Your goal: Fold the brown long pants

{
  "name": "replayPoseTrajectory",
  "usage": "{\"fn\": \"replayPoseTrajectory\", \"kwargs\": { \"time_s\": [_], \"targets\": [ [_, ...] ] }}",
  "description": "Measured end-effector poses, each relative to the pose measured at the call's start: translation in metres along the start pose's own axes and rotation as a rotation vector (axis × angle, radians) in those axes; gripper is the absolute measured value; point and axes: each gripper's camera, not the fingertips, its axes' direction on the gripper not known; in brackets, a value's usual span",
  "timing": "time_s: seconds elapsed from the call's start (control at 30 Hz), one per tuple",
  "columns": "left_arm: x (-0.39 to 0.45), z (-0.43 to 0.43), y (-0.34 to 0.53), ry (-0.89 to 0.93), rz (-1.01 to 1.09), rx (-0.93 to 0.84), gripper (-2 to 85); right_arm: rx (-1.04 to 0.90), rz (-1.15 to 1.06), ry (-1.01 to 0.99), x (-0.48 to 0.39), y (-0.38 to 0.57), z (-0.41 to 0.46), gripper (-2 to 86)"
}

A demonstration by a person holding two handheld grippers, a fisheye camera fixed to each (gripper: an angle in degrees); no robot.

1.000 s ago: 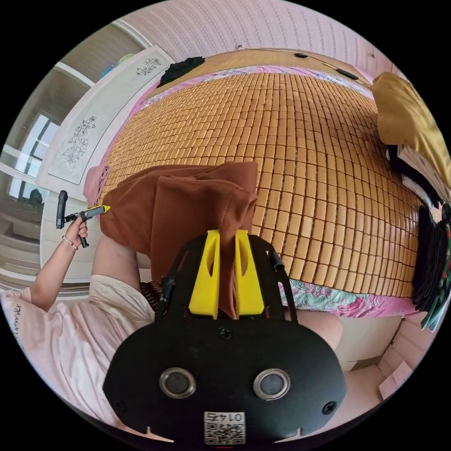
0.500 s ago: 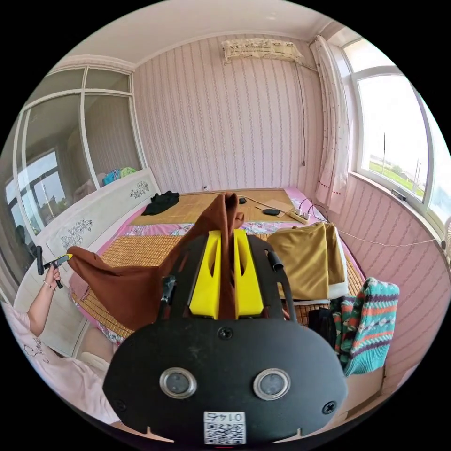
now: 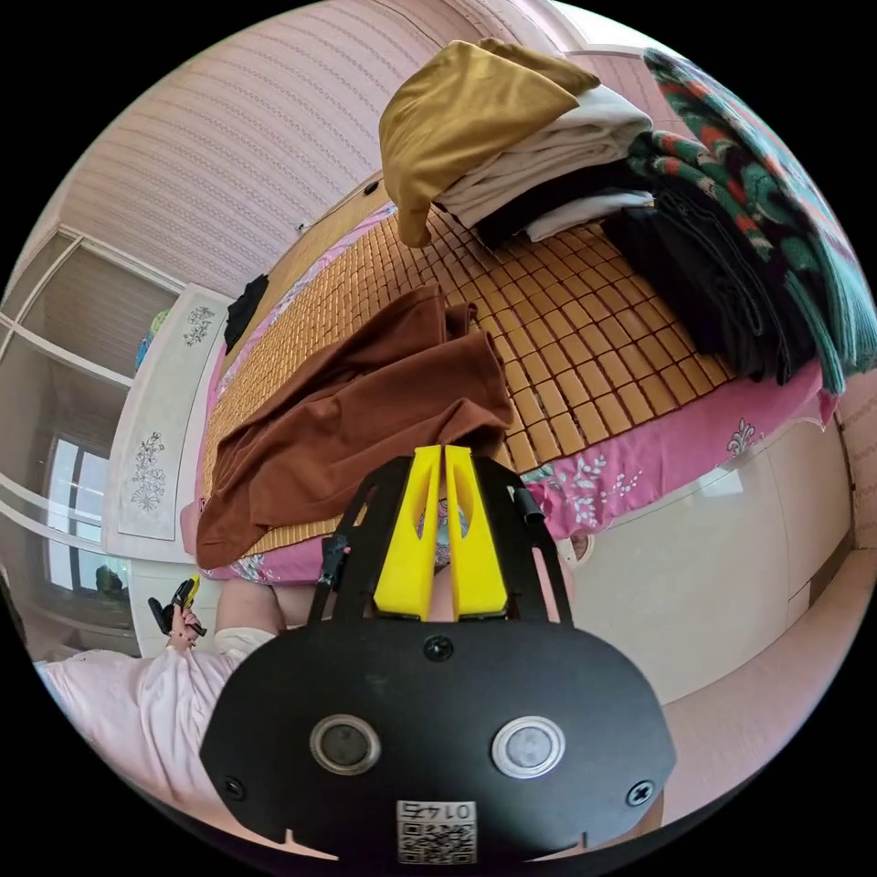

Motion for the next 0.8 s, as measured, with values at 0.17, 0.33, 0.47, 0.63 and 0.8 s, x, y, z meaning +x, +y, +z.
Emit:
{"fn": "replayPoseTrajectory", "kwargs": {
  "time_s": [0.17,0.33,0.47,0.63,0.8],
  "targets": [
    [-0.018,0.002,-0.015,0.067,-0.101,-0.009,6.4,-0.016,0.043,0.083,0.000,-0.017,0.003,5.2],
    [-0.031,0.015,-0.037,0.021,-0.189,-0.054,12.3,-0.086,0.169,0.141,0.014,-0.020,0.030,17.3],
    [-0.038,0.026,-0.061,-0.015,-0.245,-0.103,13.9,-0.118,0.190,0.145,0.014,-0.029,0.046,15.3],
    [-0.047,0.027,-0.080,0.105,-0.350,-0.095,5.1,-0.069,0.245,0.018,0.007,-0.040,0.040,4.6],
    [-0.038,0.000,-0.089,0.115,-0.245,0.000,0.0,0.032,0.077,-0.054,-0.012,-0.034,0.001,2.7]
  ]
}}
